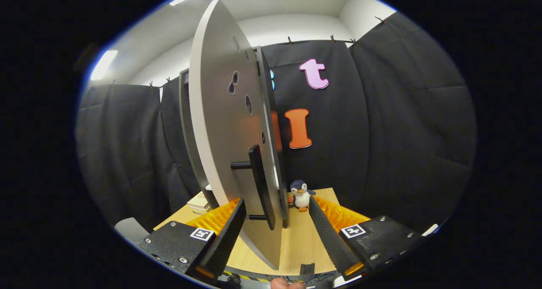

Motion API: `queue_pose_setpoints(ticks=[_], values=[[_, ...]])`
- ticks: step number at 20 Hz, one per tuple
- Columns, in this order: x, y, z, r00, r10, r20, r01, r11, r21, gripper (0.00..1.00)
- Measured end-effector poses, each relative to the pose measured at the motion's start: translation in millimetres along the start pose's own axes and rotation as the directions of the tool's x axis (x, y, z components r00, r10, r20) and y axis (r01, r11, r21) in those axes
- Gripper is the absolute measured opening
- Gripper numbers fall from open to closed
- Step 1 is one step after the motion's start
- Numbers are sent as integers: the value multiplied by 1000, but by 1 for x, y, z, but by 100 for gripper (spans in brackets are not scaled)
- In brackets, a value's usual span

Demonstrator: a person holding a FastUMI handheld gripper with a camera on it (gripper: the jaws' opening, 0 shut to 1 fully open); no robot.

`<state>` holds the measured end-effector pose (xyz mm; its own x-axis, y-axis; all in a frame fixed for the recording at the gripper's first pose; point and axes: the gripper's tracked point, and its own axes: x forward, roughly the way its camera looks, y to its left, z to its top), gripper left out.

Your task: Open the shoe cabinet door, grab the shoes and put them into the shoe cabinet, then close the shoe cabinet door.

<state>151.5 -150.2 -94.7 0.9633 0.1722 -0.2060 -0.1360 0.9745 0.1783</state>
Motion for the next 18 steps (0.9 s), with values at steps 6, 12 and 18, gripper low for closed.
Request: queue_pose_setpoints(ticks=[6, 12, 18], values=[[15, 43, -1, 997, 60, -45, -61, 998, -19, 92], [34, 118, -8, 986, 143, -89, -143, 990, 7, 92], [70, 183, -12, 977, 191, -89, -190, 982, 22, 92]])
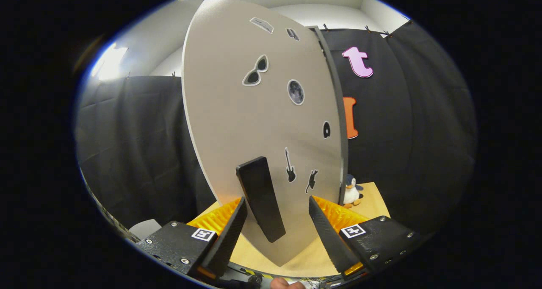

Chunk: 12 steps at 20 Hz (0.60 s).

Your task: Open the shoe cabinet door, grab the shoes and put them into the shoe cabinet, then close the shoe cabinet door.

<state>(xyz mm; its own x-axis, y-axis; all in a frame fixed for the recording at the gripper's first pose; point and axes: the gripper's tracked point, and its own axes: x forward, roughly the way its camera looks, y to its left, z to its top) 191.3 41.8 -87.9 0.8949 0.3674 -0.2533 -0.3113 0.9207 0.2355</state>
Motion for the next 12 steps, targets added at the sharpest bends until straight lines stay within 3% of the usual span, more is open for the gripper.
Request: queue_pose_setpoints(ticks=[3, 12], values=[[27, 28, -4, 999, 43, -28, -43, 999, 10, 93], [85, 76, -3, 997, 63, -46, -65, 997, -39, 94]])
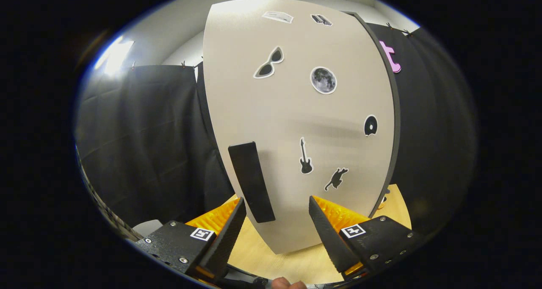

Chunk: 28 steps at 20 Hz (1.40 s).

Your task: Open the shoe cabinet door, grab the shoes and put them into the shoe cabinet, then close the shoe cabinet door.

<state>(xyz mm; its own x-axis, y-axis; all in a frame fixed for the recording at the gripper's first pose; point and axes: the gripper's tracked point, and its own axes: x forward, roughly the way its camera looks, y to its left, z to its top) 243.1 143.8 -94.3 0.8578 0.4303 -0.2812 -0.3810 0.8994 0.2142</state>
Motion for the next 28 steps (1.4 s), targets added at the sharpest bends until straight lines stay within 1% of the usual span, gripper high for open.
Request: queue_pose_setpoints(ticks=[7, 9, 11, 17, 22, 26, 28], values=[[68, 29, 14, 999, -43, 5, 43, 999, -5, 94], [73, 29, 13, 998, -68, 7, 68, 998, -3, 93], [81, 37, 8, 997, -74, 4, 74, 997, 7, 94], [109, 43, 15, 990, -137, 15, 136, 990, 26, 93], [128, 47, 25, 987, -162, 18, 162, 987, 8, 93], [147, 48, 31, 987, -161, 20, 162, 987, -11, 94], [149, 45, 34, 984, -175, 26, 176, 984, -18, 93]])
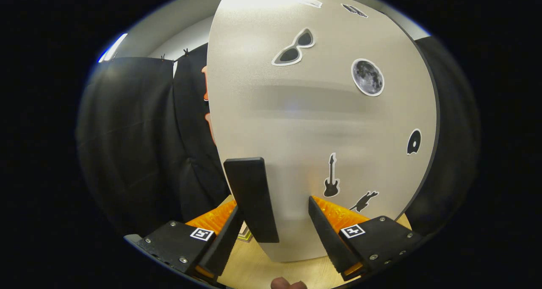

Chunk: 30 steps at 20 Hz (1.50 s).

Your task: Open the shoe cabinet door, grab the shoes and put them into the shoe cabinet, then close the shoe cabinet door.

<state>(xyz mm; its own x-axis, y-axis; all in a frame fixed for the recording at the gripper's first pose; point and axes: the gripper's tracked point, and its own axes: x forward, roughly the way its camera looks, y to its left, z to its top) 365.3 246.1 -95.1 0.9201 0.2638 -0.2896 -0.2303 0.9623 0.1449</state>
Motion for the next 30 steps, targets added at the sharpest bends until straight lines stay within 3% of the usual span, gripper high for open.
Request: queue_pose_setpoints(ticks=[19, 24, 30], values=[[7, -3, 3, 999, 50, -2, -50, 998, 23, 94], [-3, -4, -3, 1000, 4, -22, -2, 998, 58, 95], [-60, -19, -29, 994, -90, -62, 96, 989, 111, 94]])
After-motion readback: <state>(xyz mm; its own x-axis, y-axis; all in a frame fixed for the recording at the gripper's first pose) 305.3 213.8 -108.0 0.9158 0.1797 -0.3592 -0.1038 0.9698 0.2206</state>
